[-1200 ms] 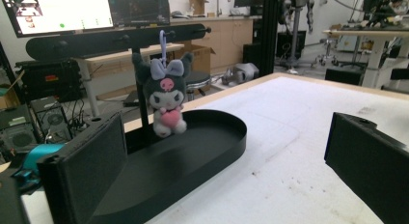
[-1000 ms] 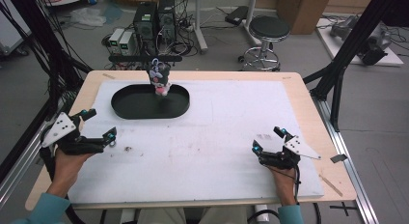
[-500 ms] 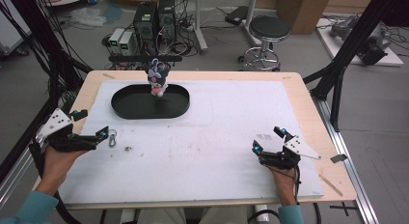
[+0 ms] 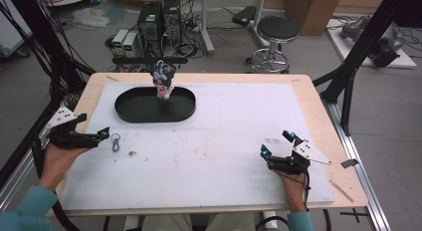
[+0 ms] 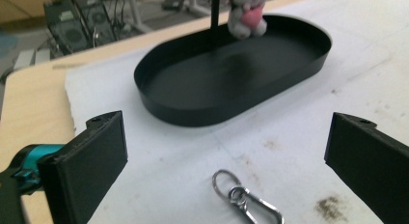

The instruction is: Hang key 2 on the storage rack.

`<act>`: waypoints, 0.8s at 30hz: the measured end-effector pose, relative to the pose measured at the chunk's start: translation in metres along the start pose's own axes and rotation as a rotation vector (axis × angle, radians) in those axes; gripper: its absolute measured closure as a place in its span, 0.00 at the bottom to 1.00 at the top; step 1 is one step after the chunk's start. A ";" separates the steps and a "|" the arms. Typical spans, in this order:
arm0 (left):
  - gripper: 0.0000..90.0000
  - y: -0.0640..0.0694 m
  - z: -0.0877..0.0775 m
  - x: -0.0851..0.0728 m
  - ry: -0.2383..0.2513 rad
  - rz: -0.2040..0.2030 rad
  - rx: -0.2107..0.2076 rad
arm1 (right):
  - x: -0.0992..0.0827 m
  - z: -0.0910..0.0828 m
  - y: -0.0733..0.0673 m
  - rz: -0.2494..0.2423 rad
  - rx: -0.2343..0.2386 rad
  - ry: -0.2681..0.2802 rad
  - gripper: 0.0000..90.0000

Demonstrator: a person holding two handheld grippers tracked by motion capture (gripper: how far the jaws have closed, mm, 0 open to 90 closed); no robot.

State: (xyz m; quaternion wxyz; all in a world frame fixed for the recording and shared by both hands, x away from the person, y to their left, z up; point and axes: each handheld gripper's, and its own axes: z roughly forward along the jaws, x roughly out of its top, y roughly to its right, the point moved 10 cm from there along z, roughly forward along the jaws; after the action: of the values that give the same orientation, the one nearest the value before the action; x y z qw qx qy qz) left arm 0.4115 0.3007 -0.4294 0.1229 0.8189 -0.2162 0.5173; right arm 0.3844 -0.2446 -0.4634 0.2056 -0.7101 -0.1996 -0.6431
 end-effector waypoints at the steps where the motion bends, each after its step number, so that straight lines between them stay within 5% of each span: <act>1: 0.02 -0.001 0.002 -0.002 -0.012 -0.005 0.000 | 0.000 0.000 0.000 -0.001 0.001 0.000 0.01; 24: 0.06 -0.004 0.036 -0.030 -0.241 -0.073 -0.031 | 0.001 0.000 0.001 0.008 0.003 0.007 0.01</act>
State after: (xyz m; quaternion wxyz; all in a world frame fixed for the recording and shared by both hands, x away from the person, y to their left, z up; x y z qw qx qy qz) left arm 0.4309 0.2962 -0.4716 0.1273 0.8804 -0.2073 0.4071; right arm 0.3846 -0.2455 -0.4627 0.2102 -0.7084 -0.1971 -0.6443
